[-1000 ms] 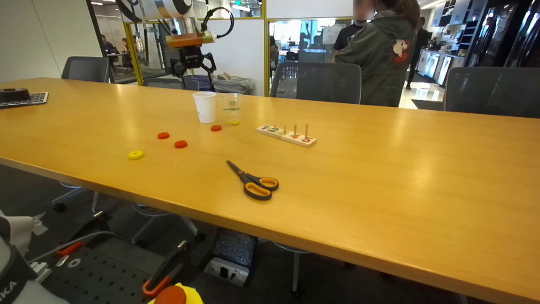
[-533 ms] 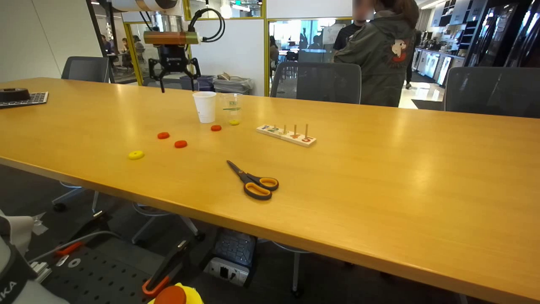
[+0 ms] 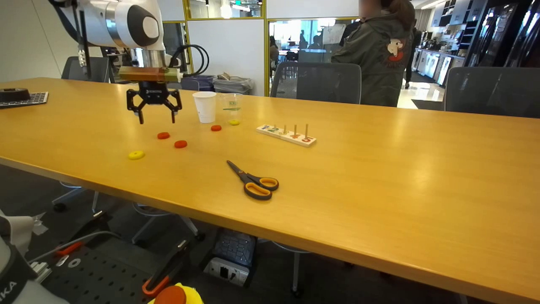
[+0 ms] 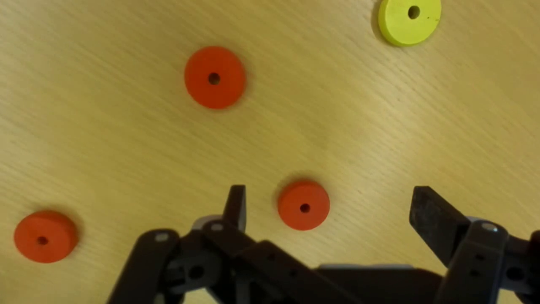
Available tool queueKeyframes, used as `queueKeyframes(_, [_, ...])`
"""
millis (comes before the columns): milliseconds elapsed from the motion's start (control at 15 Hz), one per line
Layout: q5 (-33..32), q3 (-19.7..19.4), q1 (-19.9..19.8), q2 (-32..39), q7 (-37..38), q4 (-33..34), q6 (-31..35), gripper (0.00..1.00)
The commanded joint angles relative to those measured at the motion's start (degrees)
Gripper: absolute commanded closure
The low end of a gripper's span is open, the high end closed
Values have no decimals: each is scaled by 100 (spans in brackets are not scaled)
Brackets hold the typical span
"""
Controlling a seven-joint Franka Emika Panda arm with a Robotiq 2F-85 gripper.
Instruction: Put one yellow block in the clear cup then put the orange blocks in the white cup, then put the last yellow block in the clear cup
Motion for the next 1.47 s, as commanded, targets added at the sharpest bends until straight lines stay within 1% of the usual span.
queueKeyframes(0, [39,40,109,-102,311,-415,683,0])
queueKeyframes(333, [-103,11,182,2,552,-566,1264,0])
queueKeyframes(800, [-296,-72,213,417,820,-326,1414,0])
queueKeyframes(1400, [-853,-283,344,727,1358,-69,1579,0])
